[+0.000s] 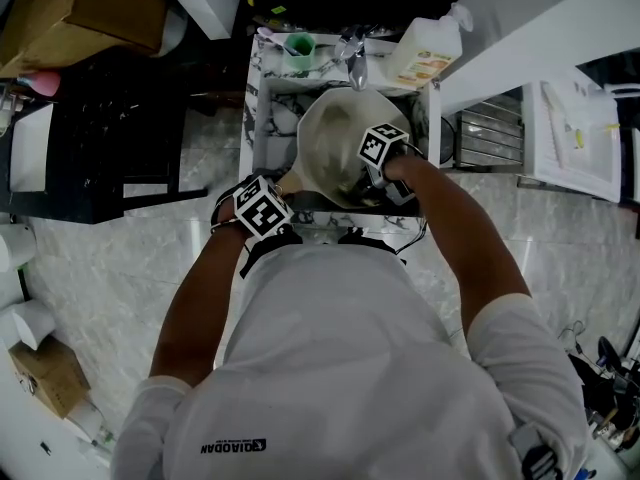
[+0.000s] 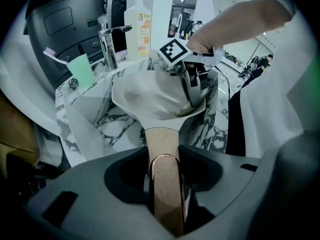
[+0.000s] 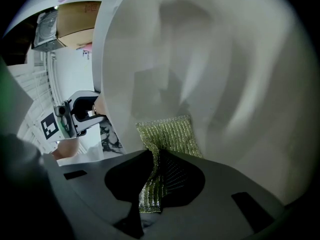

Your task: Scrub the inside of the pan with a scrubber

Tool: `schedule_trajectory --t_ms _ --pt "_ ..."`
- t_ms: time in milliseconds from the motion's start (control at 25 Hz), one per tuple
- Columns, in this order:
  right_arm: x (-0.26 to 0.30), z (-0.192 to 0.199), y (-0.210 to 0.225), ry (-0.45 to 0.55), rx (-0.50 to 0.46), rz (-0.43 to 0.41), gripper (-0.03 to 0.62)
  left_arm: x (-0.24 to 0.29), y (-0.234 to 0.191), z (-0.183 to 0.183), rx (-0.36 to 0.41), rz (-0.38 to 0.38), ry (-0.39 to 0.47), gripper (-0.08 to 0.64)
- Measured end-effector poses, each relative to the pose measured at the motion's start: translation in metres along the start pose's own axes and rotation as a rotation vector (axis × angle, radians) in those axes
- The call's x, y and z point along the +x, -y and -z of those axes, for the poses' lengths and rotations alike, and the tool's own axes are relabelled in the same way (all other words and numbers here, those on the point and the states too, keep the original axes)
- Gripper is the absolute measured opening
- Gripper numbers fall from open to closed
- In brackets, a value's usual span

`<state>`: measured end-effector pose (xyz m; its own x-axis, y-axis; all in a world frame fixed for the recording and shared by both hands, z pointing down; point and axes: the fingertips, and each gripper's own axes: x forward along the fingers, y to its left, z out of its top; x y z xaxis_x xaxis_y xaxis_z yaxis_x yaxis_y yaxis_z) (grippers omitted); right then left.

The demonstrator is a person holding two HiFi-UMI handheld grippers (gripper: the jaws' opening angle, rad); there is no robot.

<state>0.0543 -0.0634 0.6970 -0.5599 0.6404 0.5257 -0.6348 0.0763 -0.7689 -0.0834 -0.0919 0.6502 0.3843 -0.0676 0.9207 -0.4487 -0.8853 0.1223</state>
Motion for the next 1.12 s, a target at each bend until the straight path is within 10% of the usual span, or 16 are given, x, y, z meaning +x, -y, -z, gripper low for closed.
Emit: schedule_trajectory --t_ms 240,600,840,1120 --pt "-0.018 -0.011 -0.009 0.061 -0.123 0.056 0.077 0.001 0.000 0.000 -0.001 -0.001 0.001 0.193" --pt "-0.126 -0.119 0.004 0.751 -0.402 0.509 0.074 0.001 0.000 0.000 -0.003 0.000 0.001 0.192" --pt "-0.124 -0.139 0.017 0.708 -0.632 0.866 0.074 0.001 0.000 0.001 -0.002 -0.003 0.001 0.193" --pt "-0.094 -0.156 0.026 0.622 -0.685 0.864 0.077 0.002 0.001 0.000 -0.002 -0.007 0.003 0.193"
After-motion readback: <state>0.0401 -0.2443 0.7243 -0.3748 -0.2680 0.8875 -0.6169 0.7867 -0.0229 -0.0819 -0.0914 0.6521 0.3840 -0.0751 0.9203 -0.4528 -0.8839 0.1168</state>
